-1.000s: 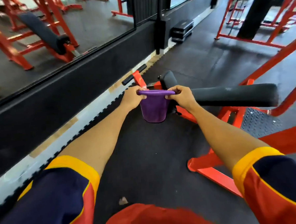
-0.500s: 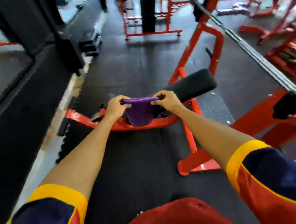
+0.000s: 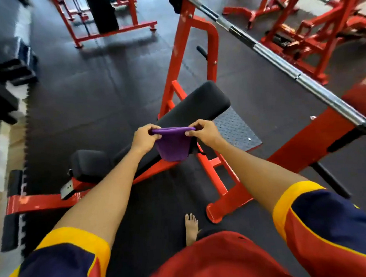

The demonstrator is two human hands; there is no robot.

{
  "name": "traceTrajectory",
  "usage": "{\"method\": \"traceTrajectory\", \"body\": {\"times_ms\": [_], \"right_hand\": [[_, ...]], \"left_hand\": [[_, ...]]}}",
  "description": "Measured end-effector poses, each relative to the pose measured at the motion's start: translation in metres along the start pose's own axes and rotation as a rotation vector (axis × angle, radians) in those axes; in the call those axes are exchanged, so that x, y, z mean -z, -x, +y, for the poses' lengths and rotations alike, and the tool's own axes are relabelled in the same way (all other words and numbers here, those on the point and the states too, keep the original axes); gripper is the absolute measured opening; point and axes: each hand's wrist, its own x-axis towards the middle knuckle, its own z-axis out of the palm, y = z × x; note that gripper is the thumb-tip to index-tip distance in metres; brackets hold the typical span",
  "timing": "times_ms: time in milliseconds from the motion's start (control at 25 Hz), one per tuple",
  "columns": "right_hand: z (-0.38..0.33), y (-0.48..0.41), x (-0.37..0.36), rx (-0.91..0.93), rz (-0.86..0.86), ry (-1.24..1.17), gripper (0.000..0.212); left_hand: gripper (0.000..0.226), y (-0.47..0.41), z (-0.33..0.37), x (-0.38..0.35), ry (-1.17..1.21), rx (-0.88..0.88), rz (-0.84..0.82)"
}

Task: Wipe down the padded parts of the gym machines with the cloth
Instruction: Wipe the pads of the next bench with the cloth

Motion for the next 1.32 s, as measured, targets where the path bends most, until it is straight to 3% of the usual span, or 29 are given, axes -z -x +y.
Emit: {"method": "traceTrajectory", "body": {"times_ms": [200,400,560,880,1160,1320], "right_hand": [[0.018,-0.06,0.016,-0.169,0.04,-0.02,0.02],[0.037,-0.121,0.023,-0.256,0.145,0.025,0.019],[0.049,-0.169,0.01,-0.358,0.201,0.061,0.03],[0.067,-0.254,-0.003,-0.505,0.41,0.205,0.025],[0.081,-0.332,0.024,-0.446,0.629,0.221,0.023],[0.103,-0.347,0.014,-0.221,0.664,0.41,0.037]], "left_hand": [[0.029,-0.084,0.009,-0.035,0.019,0.019,-0.075],[0.031,-0.18,0.005,-0.061,-0.005,0.031,-0.267],[0.029,-0.249,0.0,-0.084,-0.016,-0.004,-0.354],[0.026,-0.349,-0.001,-0.135,-0.014,-0.041,-0.435],[0.036,-0.424,0.035,-0.183,0.096,-0.034,-0.382],[0.039,-0.444,0.021,-0.222,0.193,0.04,-0.254]]}}
